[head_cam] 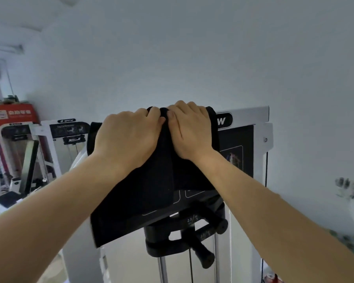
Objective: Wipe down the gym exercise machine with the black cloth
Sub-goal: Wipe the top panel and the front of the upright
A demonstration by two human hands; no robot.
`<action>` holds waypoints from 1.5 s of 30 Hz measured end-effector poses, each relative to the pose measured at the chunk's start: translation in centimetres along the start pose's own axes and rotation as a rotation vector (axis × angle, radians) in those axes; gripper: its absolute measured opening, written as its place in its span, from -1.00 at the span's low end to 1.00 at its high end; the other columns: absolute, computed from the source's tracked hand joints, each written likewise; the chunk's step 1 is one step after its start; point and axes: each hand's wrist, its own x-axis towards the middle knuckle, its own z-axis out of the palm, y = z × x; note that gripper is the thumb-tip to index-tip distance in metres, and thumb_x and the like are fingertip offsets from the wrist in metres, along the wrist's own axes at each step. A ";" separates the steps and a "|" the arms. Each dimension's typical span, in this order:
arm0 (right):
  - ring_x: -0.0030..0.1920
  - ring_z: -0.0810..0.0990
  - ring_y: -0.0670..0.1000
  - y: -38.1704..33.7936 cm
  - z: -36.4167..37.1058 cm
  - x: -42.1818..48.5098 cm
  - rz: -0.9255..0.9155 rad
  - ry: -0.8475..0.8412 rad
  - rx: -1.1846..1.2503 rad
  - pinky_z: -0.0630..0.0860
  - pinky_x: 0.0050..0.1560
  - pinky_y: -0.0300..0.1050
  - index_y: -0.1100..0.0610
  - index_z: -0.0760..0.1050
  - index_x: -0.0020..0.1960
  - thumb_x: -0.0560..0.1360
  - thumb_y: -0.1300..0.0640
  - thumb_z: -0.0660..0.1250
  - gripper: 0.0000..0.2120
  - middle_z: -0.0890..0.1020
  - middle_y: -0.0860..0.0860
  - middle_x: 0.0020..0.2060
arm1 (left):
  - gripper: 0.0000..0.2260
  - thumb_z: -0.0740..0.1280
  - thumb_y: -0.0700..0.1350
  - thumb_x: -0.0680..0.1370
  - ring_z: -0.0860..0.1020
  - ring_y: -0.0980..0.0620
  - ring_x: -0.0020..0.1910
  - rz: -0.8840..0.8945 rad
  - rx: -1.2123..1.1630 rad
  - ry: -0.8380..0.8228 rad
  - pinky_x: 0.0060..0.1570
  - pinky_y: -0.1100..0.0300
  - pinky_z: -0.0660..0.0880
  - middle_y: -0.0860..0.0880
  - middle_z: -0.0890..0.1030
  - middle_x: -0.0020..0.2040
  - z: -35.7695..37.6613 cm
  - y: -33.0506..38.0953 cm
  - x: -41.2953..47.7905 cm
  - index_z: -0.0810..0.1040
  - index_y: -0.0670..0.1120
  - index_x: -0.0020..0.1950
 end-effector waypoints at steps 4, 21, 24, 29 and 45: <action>-0.16 0.51 0.07 4.2 -0.9 0.2 -0.013 -0.069 0.014 0.35 -0.08 0.00 0.14 0.60 0.02 0.65 0.04 -0.03 -0.58 0.61 0.01 -0.14 | -0.68 -0.04 0.04 0.70 0.20 -0.01 -0.53 0.002 -0.001 0.068 -0.46 0.16 0.01 0.03 0.36 -0.43 1.0 2.4 2.2 0.30 -0.07 -0.16; -0.30 0.38 0.06 23.7 -3.7 -0.9 0.241 -0.154 -0.140 0.27 -0.17 -0.03 0.09 0.37 -0.25 0.54 0.07 -0.09 -0.67 0.43 -0.04 -0.36 | -0.88 0.11 -0.14 0.69 0.22 0.03 -0.47 0.149 -0.104 -0.065 -0.45 0.13 0.02 0.02 0.27 -0.39 5.6 18.7 15.1 0.32 -0.07 -0.04; -0.27 0.40 0.06 22.8 -4.3 -0.5 0.323 -0.229 -0.181 0.33 -0.15 0.01 0.11 0.40 -0.25 0.52 0.02 -0.15 -0.60 0.45 -0.05 -0.36 | -0.86 0.10 -0.14 0.70 0.23 0.04 -0.46 0.194 -0.086 -0.068 -0.44 0.14 0.03 0.02 0.29 -0.38 5.0 18.1 14.6 0.30 -0.07 -0.05; -0.07 0.55 0.05 16.6 -5.3 0.7 0.299 -0.417 -0.054 0.44 0.10 0.08 0.09 0.61 -0.02 0.54 -0.10 -0.20 -0.39 0.65 -0.01 -0.14 | -0.77 0.00 -0.03 0.73 0.25 0.02 -0.44 0.143 -0.128 -0.126 -0.43 0.14 0.06 0.01 0.30 -0.35 2.9 12.5 11.3 0.30 -0.08 -0.05; 0.52 0.22 0.16 -13.3 2.2 -1.2 0.358 -0.020 0.018 0.07 0.54 0.03 0.09 0.50 0.36 0.64 -0.06 -0.09 -0.48 0.44 0.07 0.43 | -0.59 0.09 -0.10 0.70 0.28 0.18 0.45 -0.029 -1.260 -0.026 0.36 0.53 0.09 0.03 0.36 0.52 2.6 -8.2 -9.9 0.28 -0.05 0.57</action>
